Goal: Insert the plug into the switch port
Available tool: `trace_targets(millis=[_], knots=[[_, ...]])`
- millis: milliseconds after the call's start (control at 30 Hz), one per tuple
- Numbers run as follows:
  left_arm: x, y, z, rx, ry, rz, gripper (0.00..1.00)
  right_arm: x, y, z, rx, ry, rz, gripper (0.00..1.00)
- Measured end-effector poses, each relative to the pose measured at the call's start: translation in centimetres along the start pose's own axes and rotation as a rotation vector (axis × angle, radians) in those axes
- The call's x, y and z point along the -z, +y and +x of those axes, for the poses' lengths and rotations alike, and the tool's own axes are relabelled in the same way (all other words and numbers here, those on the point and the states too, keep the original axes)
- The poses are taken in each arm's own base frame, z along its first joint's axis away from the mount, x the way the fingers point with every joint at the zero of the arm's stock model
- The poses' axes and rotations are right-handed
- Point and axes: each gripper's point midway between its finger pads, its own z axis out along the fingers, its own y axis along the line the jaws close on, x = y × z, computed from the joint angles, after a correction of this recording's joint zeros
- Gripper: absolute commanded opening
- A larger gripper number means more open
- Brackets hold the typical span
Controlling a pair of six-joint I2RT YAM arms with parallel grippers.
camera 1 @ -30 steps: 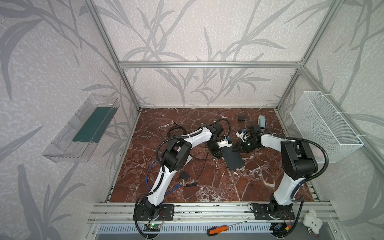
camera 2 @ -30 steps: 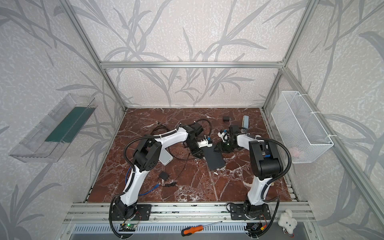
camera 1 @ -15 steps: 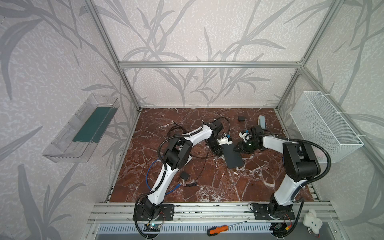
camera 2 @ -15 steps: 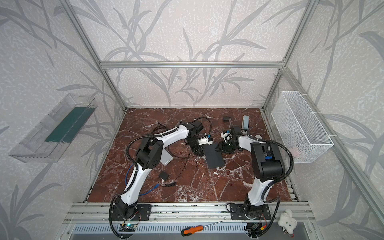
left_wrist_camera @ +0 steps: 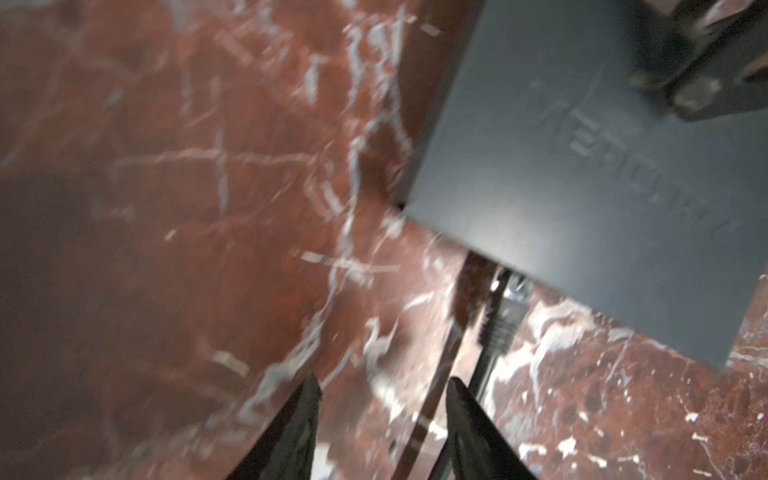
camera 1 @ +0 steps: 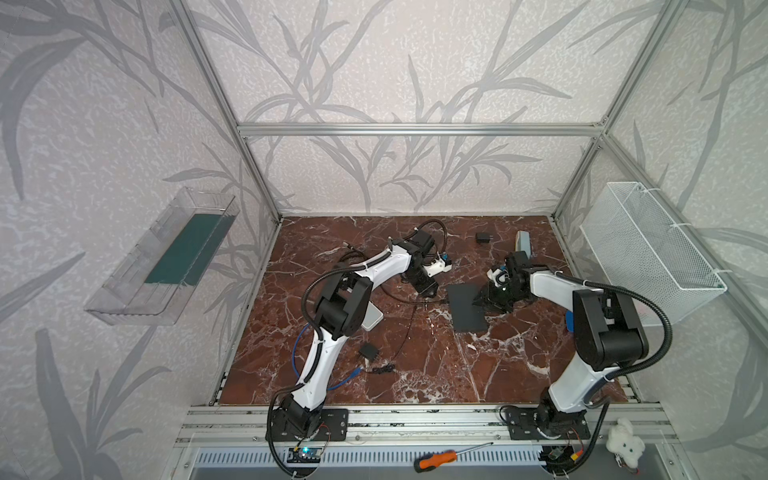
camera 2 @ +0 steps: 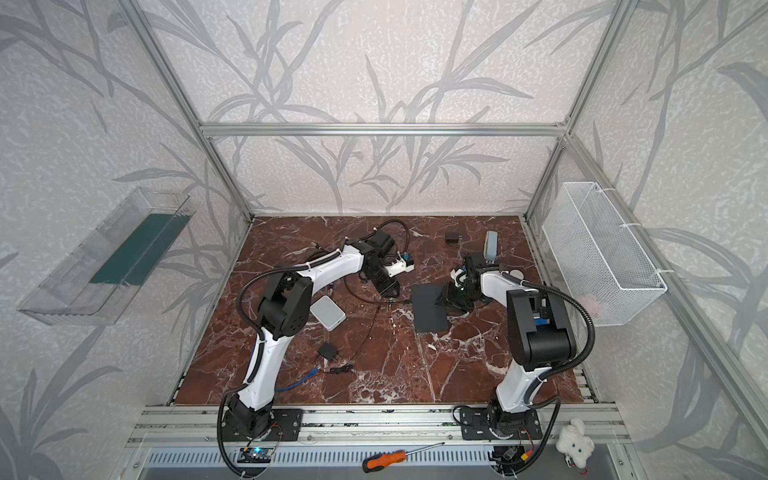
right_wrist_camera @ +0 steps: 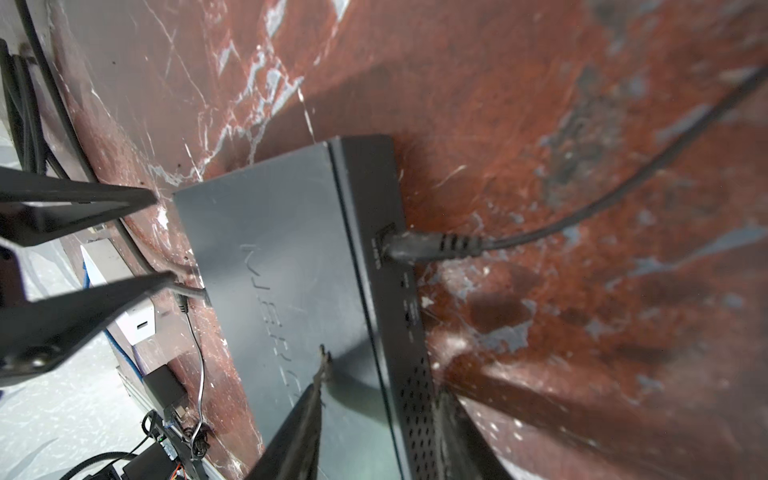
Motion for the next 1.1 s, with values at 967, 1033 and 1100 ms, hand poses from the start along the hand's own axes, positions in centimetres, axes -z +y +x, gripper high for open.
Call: trace_targets(millis=[967, 1033, 1100], knots=[[3.6, 3.4, 9.6, 0.586, 0.019, -0.384, 0.5, 2.3, 3.1, -0.4, 0.123, -0.095, 0.017, 0.47], [3.1, 3.9, 8.2, 0.611, -0.001, -0.37, 0.51, 2.3, 3.3, -0.4, 0.129, -0.1, 0.021, 0.47], [2.2, 4.3, 7.3, 0.631, -0.011, -0.351, 0.51, 2.3, 3.3, -0.4, 0.131, -0.1, 0.024, 0.47]])
